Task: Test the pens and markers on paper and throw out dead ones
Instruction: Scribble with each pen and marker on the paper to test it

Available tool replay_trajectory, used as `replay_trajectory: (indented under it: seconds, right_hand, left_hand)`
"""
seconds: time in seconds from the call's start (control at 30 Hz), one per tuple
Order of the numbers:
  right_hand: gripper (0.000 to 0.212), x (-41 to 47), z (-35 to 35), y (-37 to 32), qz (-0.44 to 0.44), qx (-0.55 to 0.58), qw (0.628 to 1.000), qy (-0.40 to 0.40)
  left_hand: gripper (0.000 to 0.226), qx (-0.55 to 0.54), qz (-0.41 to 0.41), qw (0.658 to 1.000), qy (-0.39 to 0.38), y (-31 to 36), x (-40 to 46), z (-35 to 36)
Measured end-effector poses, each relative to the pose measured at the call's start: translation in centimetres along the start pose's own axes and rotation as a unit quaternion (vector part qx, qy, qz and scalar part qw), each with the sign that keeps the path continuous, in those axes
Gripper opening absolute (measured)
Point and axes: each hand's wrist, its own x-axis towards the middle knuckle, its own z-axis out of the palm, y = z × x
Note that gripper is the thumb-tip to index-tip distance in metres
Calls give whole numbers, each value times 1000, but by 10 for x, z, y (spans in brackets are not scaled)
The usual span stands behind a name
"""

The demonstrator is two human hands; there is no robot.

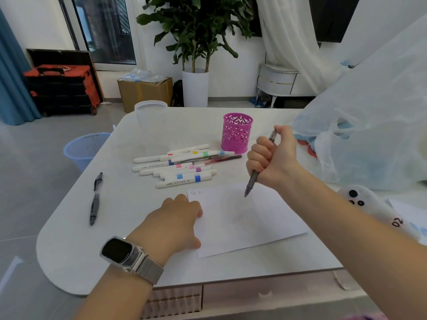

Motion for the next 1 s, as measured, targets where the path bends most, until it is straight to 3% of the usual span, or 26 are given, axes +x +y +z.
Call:
replay_trajectory:
  seconds: [0.2, 0.43, 0.6, 0.67, 0.8, 0.9, 1.0]
  right_hand:
    - [48, 4, 0, 5, 8, -22, 999, -26]
    - [43, 10, -6, 11, 43, -129, 990, -25]
    - [60, 21, -14, 26, 23, -179, 983, -17]
    - [51, 23, -13, 33, -2, -216, 976, -12]
    - [7, 30, -17, 46, -98, -356, 929, -14]
    - [25, 35, -19, 55, -144, -377, 915, -4]
    - [7, 33, -15, 63, -150, -405, 901, -38]
  left_hand:
    - [60, 3, -2, 1000, -1, 1, 1, 0]
    - [60, 2, -6, 1000, -3, 2, 1, 1]
    - [60, 1, -5, 1000, -2, 2, 1, 1]
    - [60, 2, -6, 1000, 0, 2, 1, 1]
    - [61, 5, -5, 1000, -2, 2, 2, 1]
    - [61, 5, -6, 1000, -3, 2, 3, 1]
    - [61, 7, -9, 1000, -4, 2, 4, 1]
